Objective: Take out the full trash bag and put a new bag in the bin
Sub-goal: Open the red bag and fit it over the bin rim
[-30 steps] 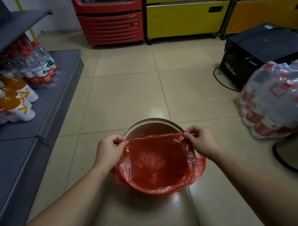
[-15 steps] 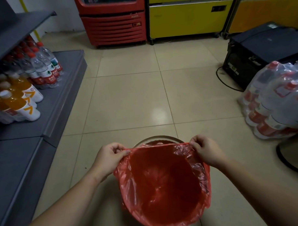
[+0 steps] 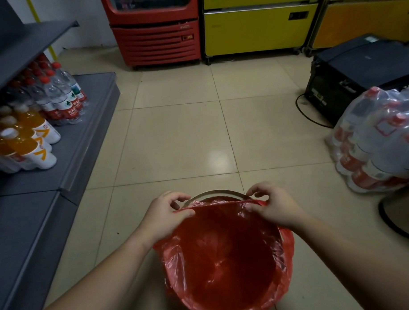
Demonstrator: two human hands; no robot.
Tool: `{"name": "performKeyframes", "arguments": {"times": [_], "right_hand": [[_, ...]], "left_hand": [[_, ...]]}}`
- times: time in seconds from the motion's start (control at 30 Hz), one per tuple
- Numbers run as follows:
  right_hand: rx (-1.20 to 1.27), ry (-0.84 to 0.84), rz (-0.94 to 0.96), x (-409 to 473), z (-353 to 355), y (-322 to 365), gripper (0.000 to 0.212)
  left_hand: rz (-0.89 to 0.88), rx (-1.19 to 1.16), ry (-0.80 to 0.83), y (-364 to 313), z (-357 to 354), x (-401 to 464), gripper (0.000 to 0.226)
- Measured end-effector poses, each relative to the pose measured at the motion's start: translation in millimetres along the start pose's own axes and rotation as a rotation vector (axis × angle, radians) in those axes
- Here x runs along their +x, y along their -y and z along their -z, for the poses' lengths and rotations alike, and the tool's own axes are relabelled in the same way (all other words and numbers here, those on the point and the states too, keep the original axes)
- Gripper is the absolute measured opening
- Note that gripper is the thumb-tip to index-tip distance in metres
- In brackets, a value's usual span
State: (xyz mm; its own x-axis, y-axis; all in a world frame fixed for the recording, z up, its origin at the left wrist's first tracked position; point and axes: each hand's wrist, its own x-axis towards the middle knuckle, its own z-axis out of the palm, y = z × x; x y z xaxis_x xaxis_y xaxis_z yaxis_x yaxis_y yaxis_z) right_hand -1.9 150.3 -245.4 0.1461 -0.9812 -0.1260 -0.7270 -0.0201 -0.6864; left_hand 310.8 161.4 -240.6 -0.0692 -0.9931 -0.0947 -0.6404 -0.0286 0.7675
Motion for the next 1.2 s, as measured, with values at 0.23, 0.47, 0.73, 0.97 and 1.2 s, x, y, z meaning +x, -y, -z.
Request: {"name": "performKeyframes", "arguments": {"times": [0.23, 0.47, 0.73, 0.97, 1.2], "right_hand": [[-0.116, -0.082, 0.083, -1.9, 1.8, -0.6, 0.008], [0.058, -0.095, -0.12, 8.6, -1.6, 3.8, 0.011], [0.354, 0.051, -0.325, 24.5, -1.0, -1.0, 0.015], [0.442, 0.135, -0.451, 34.3, -3.1, 0.1, 0.023], [0.408, 0.148, -0.478, 36.9, -7.4, -0.2, 0.028]], "left_hand": [[0.036, 0.003, -0.074, 6.0, -3.7, 3.2, 0.01], [0.132, -0.103, -0.093, 12.0, -7.8, 14.2, 0.016], [0.325, -0.36, 0.015, 22.0, -15.8, 34.2, 0.009], [0.42, -0.435, 0.107, 27.2, -19.4, 41.1, 0.019], [0.432, -0.444, 0.099, 32.7, -27.0, 42.3, 0.018]]}}
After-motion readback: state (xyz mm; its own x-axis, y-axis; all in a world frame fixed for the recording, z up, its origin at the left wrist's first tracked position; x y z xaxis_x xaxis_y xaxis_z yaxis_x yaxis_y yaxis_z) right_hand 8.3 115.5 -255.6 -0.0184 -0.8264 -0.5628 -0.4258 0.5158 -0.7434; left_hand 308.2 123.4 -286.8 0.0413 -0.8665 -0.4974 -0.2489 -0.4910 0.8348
